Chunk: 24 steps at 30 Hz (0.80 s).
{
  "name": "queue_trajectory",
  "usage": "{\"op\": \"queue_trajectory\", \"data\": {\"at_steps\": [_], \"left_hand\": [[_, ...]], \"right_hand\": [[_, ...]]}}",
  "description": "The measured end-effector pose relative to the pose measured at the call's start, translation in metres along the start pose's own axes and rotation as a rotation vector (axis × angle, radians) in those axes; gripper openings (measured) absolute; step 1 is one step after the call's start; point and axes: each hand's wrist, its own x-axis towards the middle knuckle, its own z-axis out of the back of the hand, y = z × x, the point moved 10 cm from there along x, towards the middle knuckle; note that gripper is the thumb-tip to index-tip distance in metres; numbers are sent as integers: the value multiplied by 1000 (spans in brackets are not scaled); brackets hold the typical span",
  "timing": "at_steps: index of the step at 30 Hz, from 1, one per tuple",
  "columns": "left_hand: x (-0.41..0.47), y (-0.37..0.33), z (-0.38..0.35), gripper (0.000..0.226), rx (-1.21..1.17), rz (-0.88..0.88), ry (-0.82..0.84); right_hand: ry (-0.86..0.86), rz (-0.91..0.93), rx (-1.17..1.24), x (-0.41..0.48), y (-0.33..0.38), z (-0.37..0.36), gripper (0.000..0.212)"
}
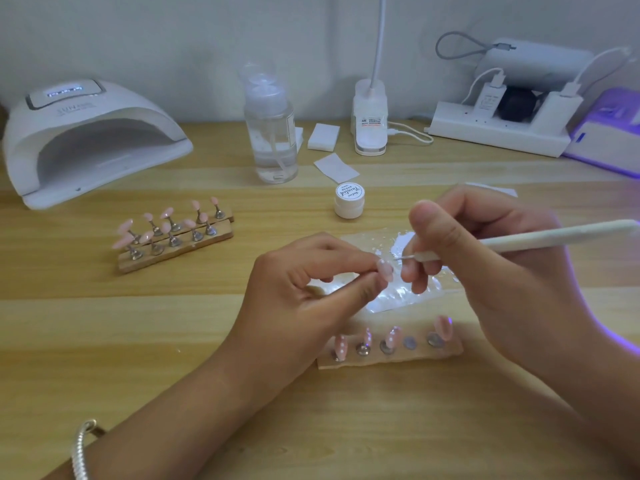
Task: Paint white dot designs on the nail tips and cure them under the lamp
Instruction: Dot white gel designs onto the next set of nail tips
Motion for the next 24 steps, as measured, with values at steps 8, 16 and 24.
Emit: {"op": "queue_trajectory", "data": {"at_steps": [8, 16, 24], "left_hand": [[-1, -5, -1, 8, 9, -43, 16], [0, -7, -1, 11, 15, -69, 11], [0, -8, -1, 11, 7, -73, 12]], "right_hand": [[-1, -13, -39, -2, 1, -3, 32], [-4, -28, -107, -3, 1, -2, 31], [18, -40, -104, -4, -1, -3, 31]]}}
